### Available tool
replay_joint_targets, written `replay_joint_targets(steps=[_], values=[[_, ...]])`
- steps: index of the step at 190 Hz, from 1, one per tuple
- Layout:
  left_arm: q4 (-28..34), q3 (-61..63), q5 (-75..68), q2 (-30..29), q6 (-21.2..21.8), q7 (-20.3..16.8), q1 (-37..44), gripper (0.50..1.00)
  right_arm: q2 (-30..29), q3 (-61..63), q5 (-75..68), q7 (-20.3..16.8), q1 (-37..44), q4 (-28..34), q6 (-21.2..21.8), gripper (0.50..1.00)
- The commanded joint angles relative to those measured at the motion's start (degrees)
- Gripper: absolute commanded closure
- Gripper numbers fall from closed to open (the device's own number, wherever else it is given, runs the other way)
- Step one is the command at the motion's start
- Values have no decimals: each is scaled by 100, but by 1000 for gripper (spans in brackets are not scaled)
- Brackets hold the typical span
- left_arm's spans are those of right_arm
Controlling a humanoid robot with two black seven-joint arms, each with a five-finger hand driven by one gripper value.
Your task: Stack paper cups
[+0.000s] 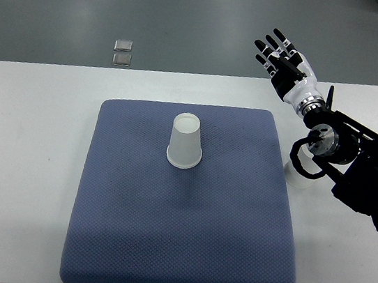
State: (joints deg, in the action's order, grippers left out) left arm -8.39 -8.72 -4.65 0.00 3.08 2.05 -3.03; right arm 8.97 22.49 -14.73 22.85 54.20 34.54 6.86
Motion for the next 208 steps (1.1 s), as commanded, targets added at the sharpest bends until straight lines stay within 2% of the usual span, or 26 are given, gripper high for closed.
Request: replay_joint_targets(steps=[1,166,208], values=[[4,1,0,0,18,-3,-4,500,0,1,-4,0,-6,0,0,585],[-5,-16,-18,0,0,-3,145,500,-9,1,49,0,20,-44,0,585],[-5,-16,-18,0,-9,-3,145,500,-44,-26,84,-9,46,-264,9,587]])
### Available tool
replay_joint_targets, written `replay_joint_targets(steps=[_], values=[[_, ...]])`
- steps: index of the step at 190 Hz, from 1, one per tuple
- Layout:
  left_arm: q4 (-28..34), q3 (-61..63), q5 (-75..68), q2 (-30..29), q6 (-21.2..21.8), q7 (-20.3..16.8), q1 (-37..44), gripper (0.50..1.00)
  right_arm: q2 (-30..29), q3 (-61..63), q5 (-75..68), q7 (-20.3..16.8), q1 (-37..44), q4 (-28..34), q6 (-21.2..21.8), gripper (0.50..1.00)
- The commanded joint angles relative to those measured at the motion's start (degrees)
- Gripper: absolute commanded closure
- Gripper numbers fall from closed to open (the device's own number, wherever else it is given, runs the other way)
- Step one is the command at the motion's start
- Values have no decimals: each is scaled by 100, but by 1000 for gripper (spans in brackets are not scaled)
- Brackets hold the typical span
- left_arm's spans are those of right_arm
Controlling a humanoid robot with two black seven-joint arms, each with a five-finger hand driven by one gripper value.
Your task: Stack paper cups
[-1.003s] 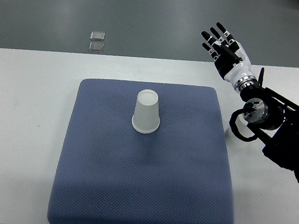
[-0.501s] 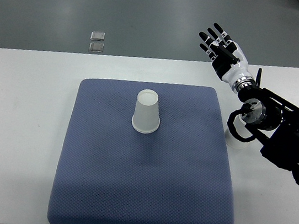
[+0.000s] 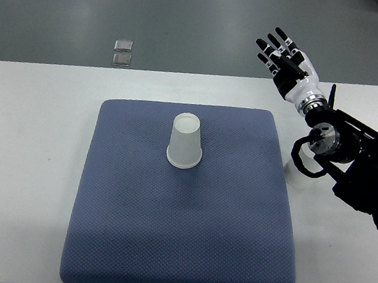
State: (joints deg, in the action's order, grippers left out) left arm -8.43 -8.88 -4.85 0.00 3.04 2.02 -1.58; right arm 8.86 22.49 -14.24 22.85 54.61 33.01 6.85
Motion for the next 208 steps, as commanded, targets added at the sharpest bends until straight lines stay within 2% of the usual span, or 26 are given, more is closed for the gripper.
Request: replay_joint_targets(steps=[1,31,62,99,138,156,180,208], values=[[-1,0,1,0,-5,0,0,500,-34,-34,44,-9,15,-128,1,587],[-1,0,1,0,4,0,0,500,-34,-105,598,-18,156,-216,-25,587],[-1,0,1,0,-5,0,0,500,344,-131,1161,-79,244,-102,27,587],[-1,0,1,0,-5,0,0,500,678,-333,2136,-88,393,-41,405,587],[-1,0,1,0,4,0,0,500,1390,-676,3094,-88,419,531,555,587],[-1,0,1,0,4,0,0,500,1821,-694,3622,-106,525,952,853,591],[-1,0,1,0,-5,0,0,500,2137,-773,4483,-562,665,1348,1003,591],[-1,0,1,0,4,0,0,500,2542,-1247,5204,-624,885,1629,1407,591]])
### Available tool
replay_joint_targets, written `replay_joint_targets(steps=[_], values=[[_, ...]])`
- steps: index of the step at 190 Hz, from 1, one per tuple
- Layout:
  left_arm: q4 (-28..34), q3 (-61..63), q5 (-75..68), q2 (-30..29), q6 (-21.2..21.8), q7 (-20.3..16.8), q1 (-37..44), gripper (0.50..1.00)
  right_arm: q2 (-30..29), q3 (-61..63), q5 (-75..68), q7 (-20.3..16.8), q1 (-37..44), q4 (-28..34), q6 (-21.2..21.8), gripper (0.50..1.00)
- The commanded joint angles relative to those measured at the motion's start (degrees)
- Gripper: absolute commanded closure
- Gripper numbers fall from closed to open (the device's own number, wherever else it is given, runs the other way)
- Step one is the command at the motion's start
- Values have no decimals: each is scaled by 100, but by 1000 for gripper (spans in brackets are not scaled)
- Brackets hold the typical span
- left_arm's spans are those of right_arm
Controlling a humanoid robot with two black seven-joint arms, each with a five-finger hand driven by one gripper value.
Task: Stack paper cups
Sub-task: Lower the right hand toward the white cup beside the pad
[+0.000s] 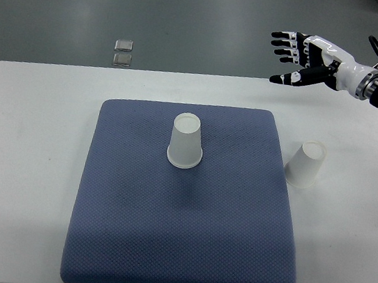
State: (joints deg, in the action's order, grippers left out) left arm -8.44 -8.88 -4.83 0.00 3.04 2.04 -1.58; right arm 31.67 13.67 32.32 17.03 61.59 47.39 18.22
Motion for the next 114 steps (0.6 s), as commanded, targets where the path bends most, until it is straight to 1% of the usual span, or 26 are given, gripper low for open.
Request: replay_joint_targets(steps=[1,23,42,77,99,114], values=[[0,0,-1,0,4,-2,0,500,296,-409,643,-42,213,218,296,591],[0,0,-1,0,-5,-2,0,500,603,-796,1804,-16,336,464,577,593],[0,0,-1,0,4,-2,0,500,735,-822,2683,-7,415,508,630,595],[0,0,-1,0,4,-2,0,500,832,-884,3228,-7,652,508,868,595],[0,0,-1,0,4,-2,0,500,823,-919,3852,11,670,543,868,597],[0,0,-1,0,4,-2,0,500,841,-1050,4160,19,670,727,876,597]])
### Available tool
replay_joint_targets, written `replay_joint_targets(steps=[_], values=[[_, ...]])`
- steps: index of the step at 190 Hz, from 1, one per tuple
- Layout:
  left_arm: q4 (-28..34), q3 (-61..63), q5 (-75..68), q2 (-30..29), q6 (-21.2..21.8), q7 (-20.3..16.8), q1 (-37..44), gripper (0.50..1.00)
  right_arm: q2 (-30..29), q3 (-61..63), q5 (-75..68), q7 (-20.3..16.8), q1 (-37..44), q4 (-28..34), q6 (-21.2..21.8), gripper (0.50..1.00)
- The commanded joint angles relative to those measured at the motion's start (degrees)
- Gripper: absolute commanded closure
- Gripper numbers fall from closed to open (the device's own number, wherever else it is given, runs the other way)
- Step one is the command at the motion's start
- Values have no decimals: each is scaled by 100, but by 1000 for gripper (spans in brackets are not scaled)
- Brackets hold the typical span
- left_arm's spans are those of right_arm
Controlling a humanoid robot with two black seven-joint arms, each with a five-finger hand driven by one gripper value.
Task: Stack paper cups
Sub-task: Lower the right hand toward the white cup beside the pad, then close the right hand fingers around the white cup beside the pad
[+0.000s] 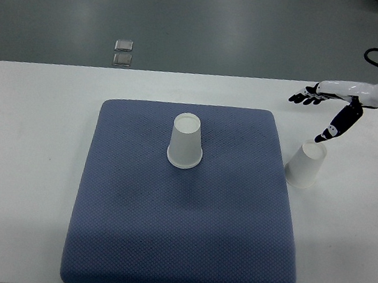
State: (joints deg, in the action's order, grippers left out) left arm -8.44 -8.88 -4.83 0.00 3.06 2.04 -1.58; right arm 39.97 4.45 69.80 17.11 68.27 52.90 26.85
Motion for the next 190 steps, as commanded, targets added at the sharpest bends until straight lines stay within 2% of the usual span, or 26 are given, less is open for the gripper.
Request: replay_joint_targets(steps=[1,35,63,138,190], values=[[0,0,0,0,1,-2,0,500,11,-128,412,12,2,177,13,597],[0,0,0,0,-8,-2,0,500,90,-366,1027,21,90,519,-5,597],[0,0,0,0,1,-2,0,500,-7,-366,1335,21,55,528,-93,597],[0,0,0,0,1,7,0,500,-121,-972,1466,3,-182,405,-1191,603],[0,0,0,0,1,-2,0,500,-420,-998,1466,3,-332,71,-1551,603]])
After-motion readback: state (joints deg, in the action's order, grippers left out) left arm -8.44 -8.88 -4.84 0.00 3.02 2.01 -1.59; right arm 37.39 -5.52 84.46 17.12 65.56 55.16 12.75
